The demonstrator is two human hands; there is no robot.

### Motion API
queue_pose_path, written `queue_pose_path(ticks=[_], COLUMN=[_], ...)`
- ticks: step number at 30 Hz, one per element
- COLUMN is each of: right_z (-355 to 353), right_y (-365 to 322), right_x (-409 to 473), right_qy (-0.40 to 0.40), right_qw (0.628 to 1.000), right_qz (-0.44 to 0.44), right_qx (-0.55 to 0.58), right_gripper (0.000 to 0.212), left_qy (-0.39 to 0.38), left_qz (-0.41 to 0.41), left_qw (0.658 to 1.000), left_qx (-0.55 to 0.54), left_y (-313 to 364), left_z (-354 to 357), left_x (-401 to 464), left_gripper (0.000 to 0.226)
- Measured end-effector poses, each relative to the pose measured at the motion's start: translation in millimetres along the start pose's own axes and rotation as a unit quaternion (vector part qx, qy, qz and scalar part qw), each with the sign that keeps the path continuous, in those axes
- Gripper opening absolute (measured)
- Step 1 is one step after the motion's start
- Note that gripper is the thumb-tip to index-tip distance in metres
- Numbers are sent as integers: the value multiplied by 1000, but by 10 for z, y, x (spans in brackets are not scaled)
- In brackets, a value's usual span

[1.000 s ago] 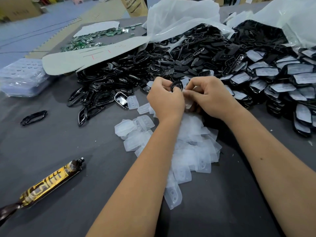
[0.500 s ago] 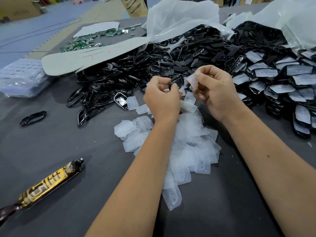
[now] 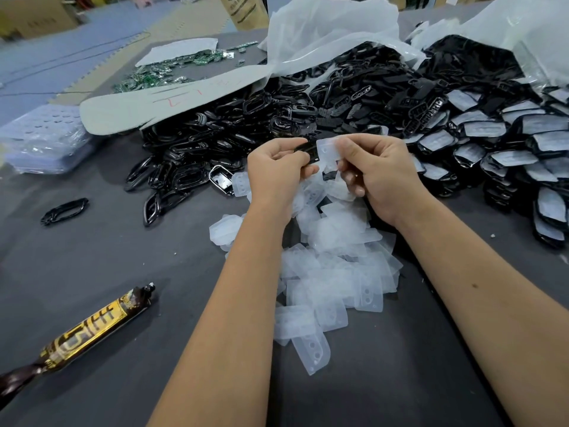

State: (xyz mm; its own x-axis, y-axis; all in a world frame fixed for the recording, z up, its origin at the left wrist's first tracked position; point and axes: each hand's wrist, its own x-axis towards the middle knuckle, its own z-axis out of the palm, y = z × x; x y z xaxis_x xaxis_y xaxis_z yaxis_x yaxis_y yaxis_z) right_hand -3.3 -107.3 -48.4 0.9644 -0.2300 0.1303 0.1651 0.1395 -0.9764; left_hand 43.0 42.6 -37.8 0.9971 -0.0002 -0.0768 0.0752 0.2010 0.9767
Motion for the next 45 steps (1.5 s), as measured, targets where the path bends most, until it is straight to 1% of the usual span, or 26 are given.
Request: queue_pose_path(ticks=[5,7,10,12,13,15,17,20,24,26,28,30,32,34,39,41,43,44,45], right_z=[-8,-3,5,7,8,9,11,17,-41,-67,-46,5,40,50,48,41,8,-8,-19], right_y=[-1,-16,-34,-28,-23,-7,-4,-4,-22,-22,-24,-27,-17,-1,28,39,24,5,-12], right_x=[2,1,-6,-7,-8,-11,-19,-8,29,38,39,23,5,-4,1,9,26,26,21], right_qy=[11,12,12,22,28,38,50,97,200,225,205,152,110,96,121,158,193,196,190], right_qw=[1000,1000,998,999,999,997,995,990,976,971,977,986,988,984,976,972,968,967,968], right_qz=[12,6,-2,-27,-41,-60,-76,-90,-90,-74,-55,-40,-44,-51,-48,-59,-81,-97,-112], right_qx=[2,23,57,36,19,-7,-35,-45,-7,-15,-38,-56,-99,-144,-176,-161,-138,-130,-120], right_gripper=[16,16,23,11,12,23,16,5,11,17,17,11,15,17,17,16,9,9,14], left_qy=[-25,-28,-30,-40,-48,-60,-67,-75,-79,-82,-89,-103,-125,-143,-132,-120,-110,-107,-103], left_qz=[9,11,18,26,31,40,46,53,53,50,46,42,44,57,60,60,47,33,18], left_qw=[1000,999,999,998,998,997,996,995,995,995,995,994,991,988,989,991,993,994,994], left_qx=[9,17,29,32,34,38,39,39,30,24,13,3,1,15,36,28,13,1,-11], left_y=[-44,-46,-45,-50,-55,-60,-61,-45,-24,-18,-16,-17,-23,-39,-62,-62,-62,-56,-44], left_z=[5,-7,-10,-10,-8,-4,0,4,11,9,7,5,1,-2,18,14,-3,-13,-14], left_x=[26,40,51,51,48,42,38,28,12,13,13,12,15,16,18,27,37,37,36], left_gripper=[27,27,27,26,26,25,25,30,31,32,32,32,32,32,30,30,30,28,26])
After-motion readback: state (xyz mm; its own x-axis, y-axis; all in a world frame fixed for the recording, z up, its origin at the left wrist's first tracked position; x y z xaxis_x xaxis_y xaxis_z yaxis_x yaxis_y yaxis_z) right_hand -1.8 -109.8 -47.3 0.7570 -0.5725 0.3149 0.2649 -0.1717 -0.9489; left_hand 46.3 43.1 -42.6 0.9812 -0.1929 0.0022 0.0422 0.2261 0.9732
